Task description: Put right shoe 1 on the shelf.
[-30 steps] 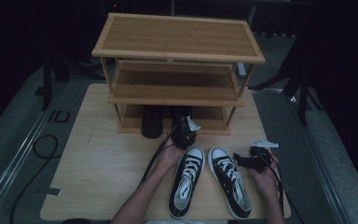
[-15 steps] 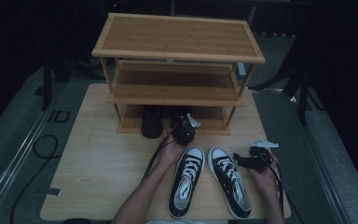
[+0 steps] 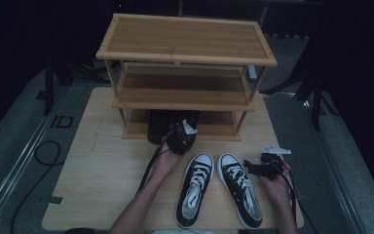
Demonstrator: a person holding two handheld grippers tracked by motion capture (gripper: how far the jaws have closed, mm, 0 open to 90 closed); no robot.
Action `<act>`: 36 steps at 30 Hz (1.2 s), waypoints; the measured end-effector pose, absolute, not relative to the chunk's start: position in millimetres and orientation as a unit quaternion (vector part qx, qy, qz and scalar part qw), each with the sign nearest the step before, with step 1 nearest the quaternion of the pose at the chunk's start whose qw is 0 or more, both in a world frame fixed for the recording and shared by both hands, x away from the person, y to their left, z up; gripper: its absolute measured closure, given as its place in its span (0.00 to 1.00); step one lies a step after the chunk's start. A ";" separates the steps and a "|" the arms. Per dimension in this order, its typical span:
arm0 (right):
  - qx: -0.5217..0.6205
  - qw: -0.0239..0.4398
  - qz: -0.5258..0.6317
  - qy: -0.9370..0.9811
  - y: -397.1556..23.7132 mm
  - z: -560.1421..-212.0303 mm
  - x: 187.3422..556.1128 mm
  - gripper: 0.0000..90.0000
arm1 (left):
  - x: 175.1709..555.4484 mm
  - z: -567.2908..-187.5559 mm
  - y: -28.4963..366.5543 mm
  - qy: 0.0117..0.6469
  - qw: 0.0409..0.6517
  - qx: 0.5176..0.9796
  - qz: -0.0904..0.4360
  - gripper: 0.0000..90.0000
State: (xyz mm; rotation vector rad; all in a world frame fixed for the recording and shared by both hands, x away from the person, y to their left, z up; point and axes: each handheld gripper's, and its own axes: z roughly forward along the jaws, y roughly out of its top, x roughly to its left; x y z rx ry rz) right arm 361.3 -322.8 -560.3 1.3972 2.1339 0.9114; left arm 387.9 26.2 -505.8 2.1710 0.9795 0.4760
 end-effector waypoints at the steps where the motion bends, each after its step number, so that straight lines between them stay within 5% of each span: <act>1: 0.504 0.215 0.329 0.769 -322.8 -560.2 361.3 0.17 | 383.4 -503.0 34.0 0.380 0.353 0.835 0.186 0.99; 10: 0.503 0.215 0.328 0.770 -322.9 -560.3 361.3 0.17 | 359.8 -495.6 109.1 0.416 0.340 0.815 0.216 0.99; 19: 0.504 0.215 0.328 0.770 -322.8 -560.2 361.2 0.17 | 382.3 -507.9 156.8 0.491 0.324 0.775 0.229 1.00; 26: 0.504 0.215 0.328 0.770 -322.8 -560.3 361.2 0.17 | 416.9 -525.0 156.5 0.507 0.311 0.773 0.219 1.00; 36: 0.504 0.215 0.328 0.770 -322.8 -560.3 361.2 0.17 | 419.9 -522.5 142.0 0.492 0.323 0.782 0.205 1.00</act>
